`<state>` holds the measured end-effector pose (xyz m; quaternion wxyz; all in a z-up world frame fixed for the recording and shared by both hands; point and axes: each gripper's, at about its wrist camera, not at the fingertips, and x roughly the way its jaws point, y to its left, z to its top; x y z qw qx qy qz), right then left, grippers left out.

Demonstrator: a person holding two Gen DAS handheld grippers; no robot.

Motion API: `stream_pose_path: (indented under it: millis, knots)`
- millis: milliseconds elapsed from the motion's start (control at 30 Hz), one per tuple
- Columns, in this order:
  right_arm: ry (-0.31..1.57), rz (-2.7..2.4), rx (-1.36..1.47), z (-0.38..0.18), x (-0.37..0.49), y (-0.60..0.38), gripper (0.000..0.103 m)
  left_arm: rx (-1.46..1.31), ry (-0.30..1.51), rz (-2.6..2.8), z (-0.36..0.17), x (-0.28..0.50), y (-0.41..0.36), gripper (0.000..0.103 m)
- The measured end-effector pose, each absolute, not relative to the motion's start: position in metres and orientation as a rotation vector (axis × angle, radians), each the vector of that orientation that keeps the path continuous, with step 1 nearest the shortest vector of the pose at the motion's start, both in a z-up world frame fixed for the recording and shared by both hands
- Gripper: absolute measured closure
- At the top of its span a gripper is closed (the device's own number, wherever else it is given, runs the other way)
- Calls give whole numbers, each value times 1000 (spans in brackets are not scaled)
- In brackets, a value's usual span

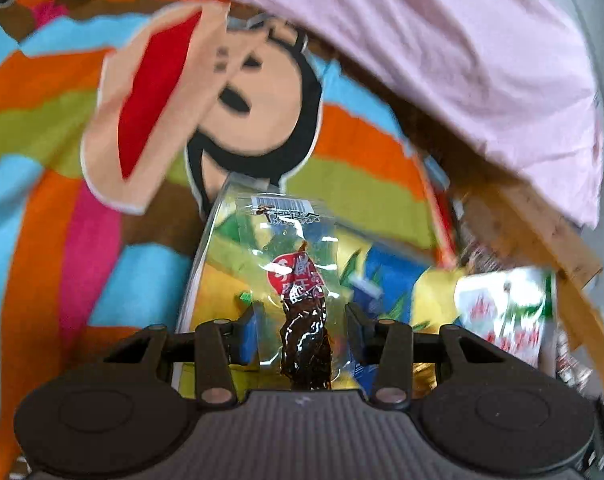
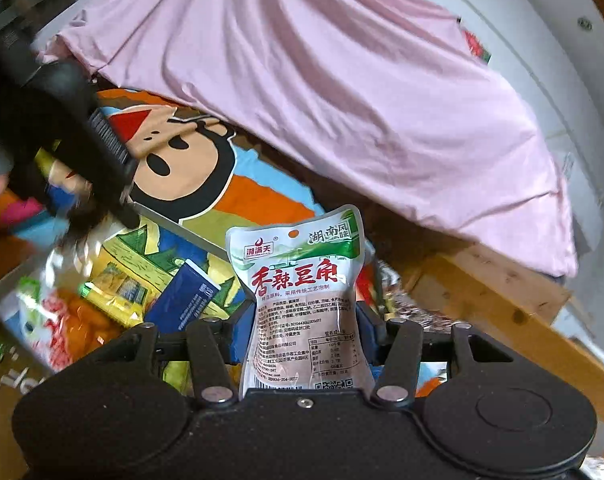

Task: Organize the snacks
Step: 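Lower the dried-meat packet into the tray with the left tool while the right tool releases the bean packet there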

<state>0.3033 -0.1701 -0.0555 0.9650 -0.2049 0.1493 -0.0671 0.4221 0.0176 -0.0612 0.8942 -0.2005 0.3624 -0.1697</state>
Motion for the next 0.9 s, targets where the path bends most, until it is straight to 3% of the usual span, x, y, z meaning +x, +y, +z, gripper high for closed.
stream_pose_path:
  millis: [233, 667, 833, 900]
  knots:
    - [429, -145, -292, -57, 357, -174, 49, -349, 806, -421, -89, 440, 2, 56]
    - [603, -147, -237, -68, 413, -174, 48, -357, 796, -450, -91, 448, 5, 56]
    - [621, -131, -245, -71, 413, -171, 39, -343, 795, -440, -91, 446, 2, 54]
    - [622, -124, -245, -69, 410, -173, 32, -346, 794, -444, -90, 446, 1, 45]
